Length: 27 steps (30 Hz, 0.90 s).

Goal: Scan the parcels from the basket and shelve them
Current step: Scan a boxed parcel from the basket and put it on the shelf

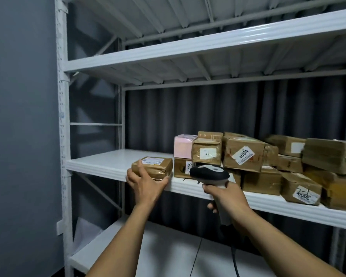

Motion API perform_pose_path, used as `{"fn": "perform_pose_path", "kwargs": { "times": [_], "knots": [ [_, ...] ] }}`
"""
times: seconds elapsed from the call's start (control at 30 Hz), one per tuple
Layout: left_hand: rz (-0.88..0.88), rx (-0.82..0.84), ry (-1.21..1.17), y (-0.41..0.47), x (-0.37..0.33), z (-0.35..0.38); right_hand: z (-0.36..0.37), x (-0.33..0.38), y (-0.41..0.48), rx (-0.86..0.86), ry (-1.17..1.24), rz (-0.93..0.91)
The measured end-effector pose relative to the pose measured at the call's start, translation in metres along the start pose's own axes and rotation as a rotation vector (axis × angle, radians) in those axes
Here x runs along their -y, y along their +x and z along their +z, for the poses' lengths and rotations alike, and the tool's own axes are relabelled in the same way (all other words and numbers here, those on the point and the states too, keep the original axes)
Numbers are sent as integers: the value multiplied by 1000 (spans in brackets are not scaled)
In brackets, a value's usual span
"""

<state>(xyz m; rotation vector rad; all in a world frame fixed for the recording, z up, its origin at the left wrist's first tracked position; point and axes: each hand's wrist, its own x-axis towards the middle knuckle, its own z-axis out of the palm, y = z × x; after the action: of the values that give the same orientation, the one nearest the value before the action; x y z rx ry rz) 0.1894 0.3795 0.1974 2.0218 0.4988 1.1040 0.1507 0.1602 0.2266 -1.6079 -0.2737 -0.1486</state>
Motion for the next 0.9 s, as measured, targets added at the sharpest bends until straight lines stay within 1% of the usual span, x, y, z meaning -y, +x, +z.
{"fn": "perform_pose_path", "kwargs": {
  "times": [0.13,0.23,0.3,0.4,0.53,0.6,0.9],
  "knots": [
    [-16,16,28,24,9,24,1,-10,18,6,-29,-13],
    [-40,110,45,38,19,35,2,-16,28,-4,-31,-20],
    [-11,186,113,43,27,40,2,-18,31,4,-48,-21],
    [81,256,251,38,39,42,0,-19,33,21,-69,-24],
    [339,262,476,17,61,40,-2,-22,37,19,-106,-30],
    [411,301,543,12,67,39,-2,-24,39,14,-109,-26],
    [316,497,662,40,42,59,-3,-36,45,30,-153,-20]
  ]
}}
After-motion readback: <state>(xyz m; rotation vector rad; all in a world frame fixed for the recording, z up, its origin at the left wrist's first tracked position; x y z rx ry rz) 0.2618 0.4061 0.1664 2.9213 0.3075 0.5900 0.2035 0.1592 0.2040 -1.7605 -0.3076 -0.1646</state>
